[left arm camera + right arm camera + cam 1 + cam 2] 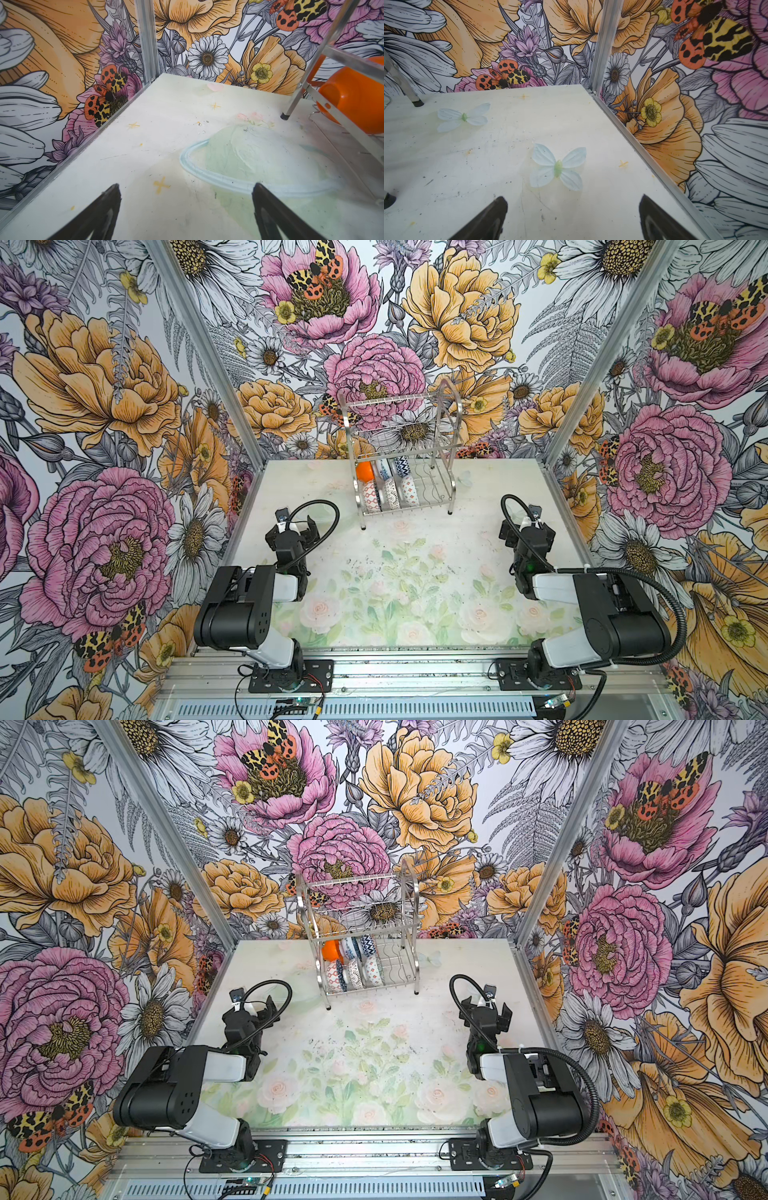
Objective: Load the bowls into the dish rack
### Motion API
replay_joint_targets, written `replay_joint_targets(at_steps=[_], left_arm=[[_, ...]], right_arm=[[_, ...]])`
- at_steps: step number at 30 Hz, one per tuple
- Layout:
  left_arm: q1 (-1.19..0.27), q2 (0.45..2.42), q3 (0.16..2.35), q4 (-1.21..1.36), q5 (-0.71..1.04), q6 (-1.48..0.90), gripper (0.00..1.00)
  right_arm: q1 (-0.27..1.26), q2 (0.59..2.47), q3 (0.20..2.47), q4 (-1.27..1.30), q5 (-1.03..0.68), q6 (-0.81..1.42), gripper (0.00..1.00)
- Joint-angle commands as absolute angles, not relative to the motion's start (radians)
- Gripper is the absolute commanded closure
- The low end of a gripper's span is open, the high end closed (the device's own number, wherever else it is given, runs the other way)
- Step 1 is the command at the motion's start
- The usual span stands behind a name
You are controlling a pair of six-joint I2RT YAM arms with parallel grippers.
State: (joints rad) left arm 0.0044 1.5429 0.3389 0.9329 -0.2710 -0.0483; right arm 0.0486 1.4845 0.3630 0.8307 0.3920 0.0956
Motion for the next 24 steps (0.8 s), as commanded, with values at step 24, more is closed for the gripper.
replay_joint_targets(at_steps=[24], left_arm=[[-0.005,1.548,0.377,0.935,-0.150,0.005,0.01]], right_arm=[[0.012,1.532,0.367,0.912,0.310,0.119,0.00]])
